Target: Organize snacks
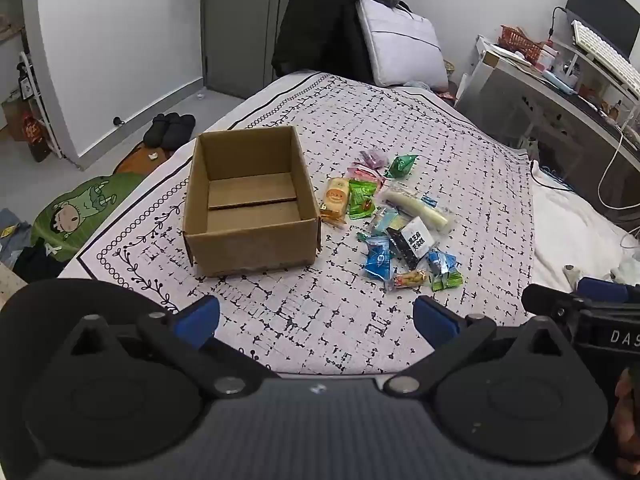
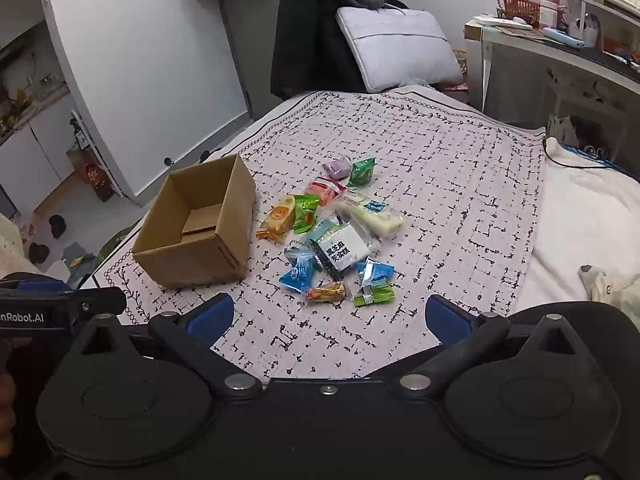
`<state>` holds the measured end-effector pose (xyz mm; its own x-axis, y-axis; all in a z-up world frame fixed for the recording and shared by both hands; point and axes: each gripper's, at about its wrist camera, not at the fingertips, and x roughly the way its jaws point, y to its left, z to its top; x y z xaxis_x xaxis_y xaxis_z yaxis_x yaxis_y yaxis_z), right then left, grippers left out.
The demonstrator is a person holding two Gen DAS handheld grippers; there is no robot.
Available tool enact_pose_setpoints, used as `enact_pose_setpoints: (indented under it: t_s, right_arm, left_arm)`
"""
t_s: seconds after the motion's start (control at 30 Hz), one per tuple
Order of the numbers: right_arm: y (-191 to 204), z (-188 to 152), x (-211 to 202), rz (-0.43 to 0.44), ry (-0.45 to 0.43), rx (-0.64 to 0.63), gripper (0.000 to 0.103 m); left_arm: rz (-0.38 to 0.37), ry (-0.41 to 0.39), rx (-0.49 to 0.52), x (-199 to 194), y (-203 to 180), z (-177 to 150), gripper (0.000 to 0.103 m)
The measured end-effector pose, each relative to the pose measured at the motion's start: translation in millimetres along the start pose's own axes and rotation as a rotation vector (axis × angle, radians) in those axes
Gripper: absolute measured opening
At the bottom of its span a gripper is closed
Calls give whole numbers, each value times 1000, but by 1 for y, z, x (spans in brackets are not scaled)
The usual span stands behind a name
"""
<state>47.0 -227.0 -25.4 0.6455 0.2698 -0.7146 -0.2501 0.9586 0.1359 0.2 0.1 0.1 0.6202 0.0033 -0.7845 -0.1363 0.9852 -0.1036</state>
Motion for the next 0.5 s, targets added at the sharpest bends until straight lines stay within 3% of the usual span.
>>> enact_pose_setpoints:
  t_s: [0.1, 0.2, 0.5]
  right_arm:
    - [1, 0, -1, -12, -3, -14, 103]
    - [-1, 0, -4, -11, -14, -19, 103]
    - [-14, -5, -21, -18, -29, -19, 103]
  left_arm:
    - [6, -5, -2, -1, 0, 2, 102]
    - [-13, -59, -1, -13, 4, -2, 102]
    - [-15, -50, 1, -19, 5, -5, 102]
